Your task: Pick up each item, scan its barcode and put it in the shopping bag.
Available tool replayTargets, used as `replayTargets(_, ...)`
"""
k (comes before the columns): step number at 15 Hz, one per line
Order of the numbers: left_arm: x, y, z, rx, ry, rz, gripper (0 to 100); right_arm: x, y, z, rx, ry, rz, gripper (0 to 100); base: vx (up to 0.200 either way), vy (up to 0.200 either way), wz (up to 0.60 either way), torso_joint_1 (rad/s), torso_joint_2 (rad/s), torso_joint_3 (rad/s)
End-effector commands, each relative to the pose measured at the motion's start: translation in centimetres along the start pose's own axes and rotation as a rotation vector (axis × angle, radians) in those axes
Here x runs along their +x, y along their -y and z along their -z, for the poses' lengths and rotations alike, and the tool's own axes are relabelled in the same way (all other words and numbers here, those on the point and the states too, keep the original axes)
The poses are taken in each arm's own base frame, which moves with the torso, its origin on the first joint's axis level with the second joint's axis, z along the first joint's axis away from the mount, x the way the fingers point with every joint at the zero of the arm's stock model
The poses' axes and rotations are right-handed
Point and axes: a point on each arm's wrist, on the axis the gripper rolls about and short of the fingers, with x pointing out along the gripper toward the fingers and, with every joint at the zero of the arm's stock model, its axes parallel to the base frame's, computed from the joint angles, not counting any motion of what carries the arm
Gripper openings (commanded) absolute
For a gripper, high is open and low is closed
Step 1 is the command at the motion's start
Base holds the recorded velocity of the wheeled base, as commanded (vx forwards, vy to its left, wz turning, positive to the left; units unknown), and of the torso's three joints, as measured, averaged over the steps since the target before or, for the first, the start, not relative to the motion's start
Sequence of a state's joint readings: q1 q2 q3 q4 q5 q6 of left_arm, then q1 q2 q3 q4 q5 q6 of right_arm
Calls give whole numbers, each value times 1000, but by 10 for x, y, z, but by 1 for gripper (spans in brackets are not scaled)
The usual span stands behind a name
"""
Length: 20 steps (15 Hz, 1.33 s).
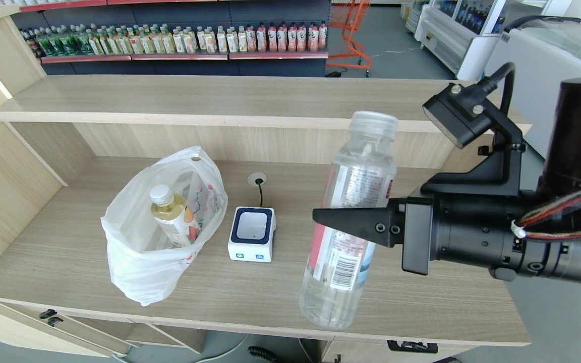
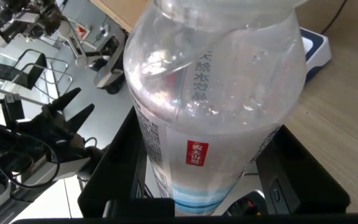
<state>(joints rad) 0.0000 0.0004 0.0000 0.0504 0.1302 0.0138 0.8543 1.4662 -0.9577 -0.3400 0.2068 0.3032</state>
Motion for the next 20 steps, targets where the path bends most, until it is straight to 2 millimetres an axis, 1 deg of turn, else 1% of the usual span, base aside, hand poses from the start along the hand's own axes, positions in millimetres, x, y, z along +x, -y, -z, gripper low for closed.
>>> replayTargets(1, 0, 0, 0, 0, -1, 0, 100, 1, 0, 0, 1, -2, 0, 0, 0, 0, 0, 0, 0, 0)
replayTargets(11, 0, 0, 0, 0, -1, 0, 100, 1, 0, 1, -21, -2, 0, 0, 0, 0, 0, 0, 0, 0)
replayTargets(12, 0, 0, 0, 0, 0, 0, 100, 0, 1, 1, -37, -1, 1, 0, 0, 0, 0, 0, 0, 0)
replayTargets(13, 0, 0, 0, 0, 0, 0, 100, -1, 4, 1, -90, -3, 13, 0, 0, 0, 0, 0, 0, 0)
replayTargets(14, 0, 0, 0, 0, 0, 0, 100, -4, 13, 3, -171, -6, 49, 0, 0, 0, 0, 0, 0, 0)
replayTargets(15, 0, 0, 0, 0, 0, 0, 100, -7, 27, 4, -281, -15, 101, 0, 0, 0, 0, 0, 0, 0)
replayTargets(17, 0, 0, 0, 0, 0, 0, 100, -16, 67, 4, -527, -24, 241, 0, 0, 0, 0, 0, 0, 0)
replayTargets(18, 0, 0, 0, 0, -1, -2, 100, -18, 81, 4, -614, -19, 284, 0, 0, 0, 0, 0, 0, 0)
replayTargets(19, 0, 0, 0, 0, 0, 0, 100, -19, 91, 5, -675, 1, 319, 0, 0, 0, 0, 0, 0, 0)
replayTargets(20, 0, 0, 0, 0, -1, 0, 100, -19, 97, 7, -712, 16, 339, 0, 0, 0, 0, 0, 0, 0)
